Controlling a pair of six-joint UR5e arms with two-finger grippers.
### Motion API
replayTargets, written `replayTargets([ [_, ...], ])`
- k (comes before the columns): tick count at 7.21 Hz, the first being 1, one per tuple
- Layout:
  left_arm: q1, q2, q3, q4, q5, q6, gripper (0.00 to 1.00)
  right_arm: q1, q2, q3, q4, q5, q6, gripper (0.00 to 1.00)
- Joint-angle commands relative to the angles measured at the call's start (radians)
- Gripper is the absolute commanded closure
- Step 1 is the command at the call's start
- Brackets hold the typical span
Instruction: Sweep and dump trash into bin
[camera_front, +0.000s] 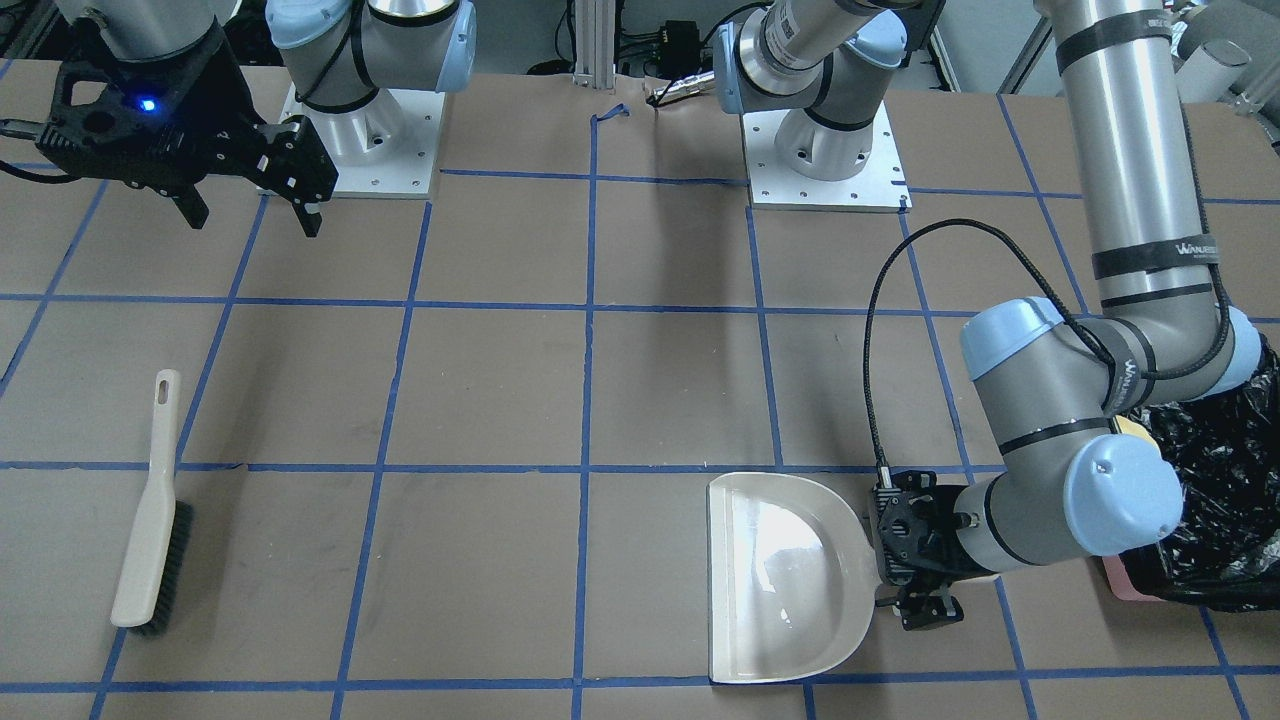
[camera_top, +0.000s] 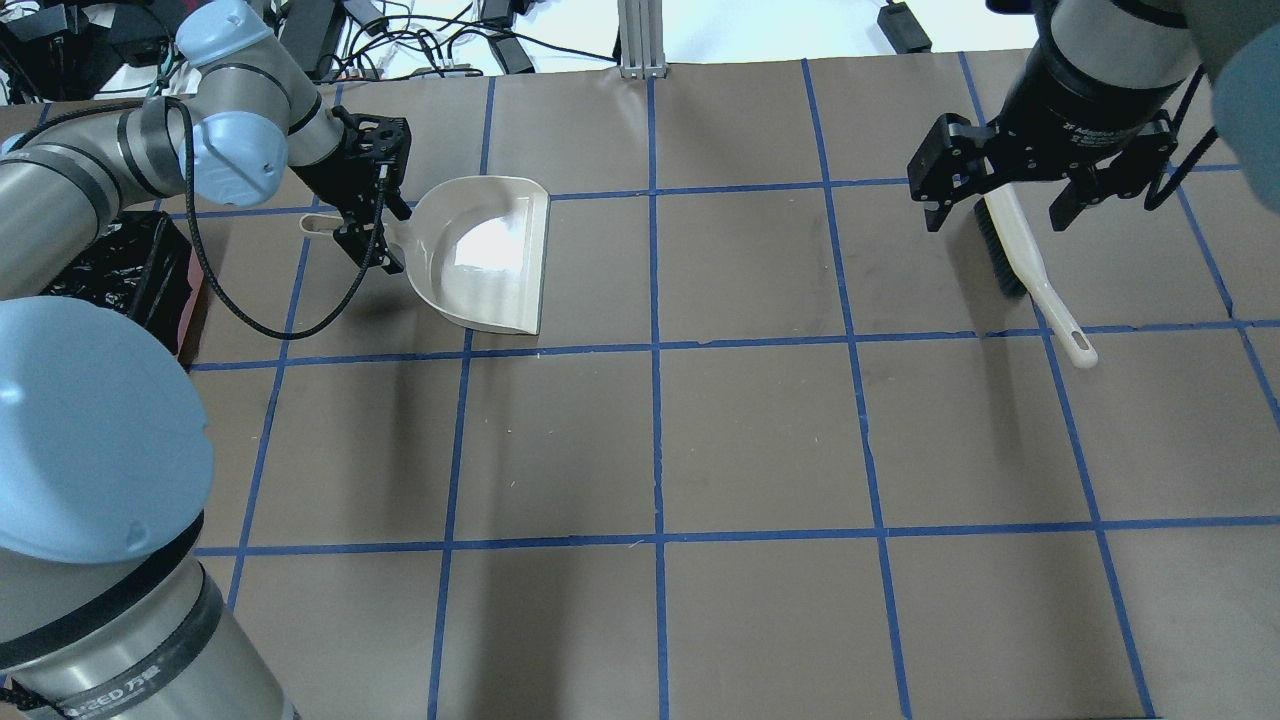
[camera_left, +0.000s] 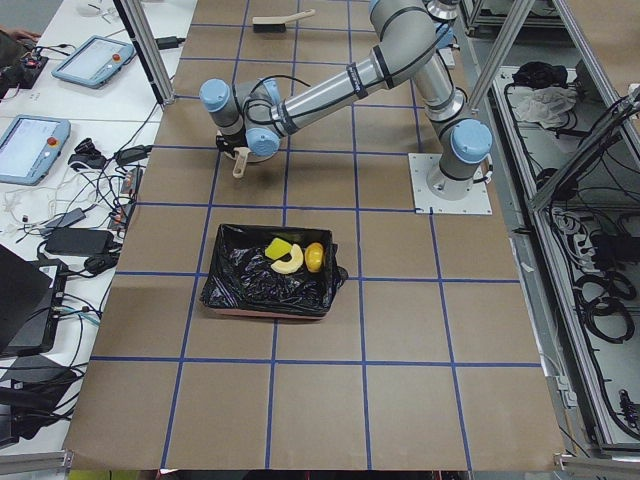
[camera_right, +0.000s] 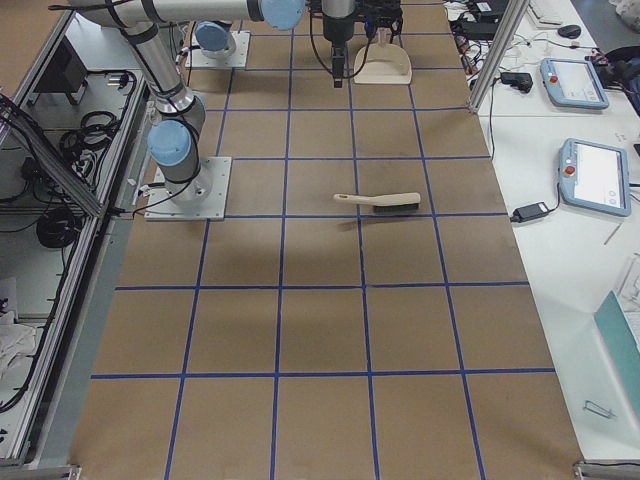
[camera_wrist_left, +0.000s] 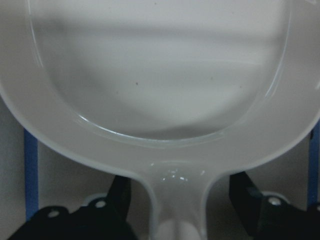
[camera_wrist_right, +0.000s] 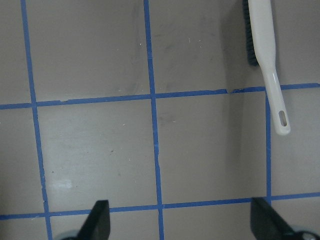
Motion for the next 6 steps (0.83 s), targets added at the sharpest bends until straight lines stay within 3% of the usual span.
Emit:
replayTargets([
  [1,-0.014,0.101,0.014,-0.115,0.004,-0.074,0.00,0.000,0.004,0.000,0.000,0.001,0.002,0.00],
  [3,-0.015,0.208,0.019,-0.259,0.002,-0.263,0.00,0.000,0.010,0.000,0.000,0.002,0.002,0.00],
  [6,-0.099,0.334,0.025,-0.309,0.092,-0.535,0.00,0.000,0.007,-0.006,0.003,0.001,0.003,0.00],
])
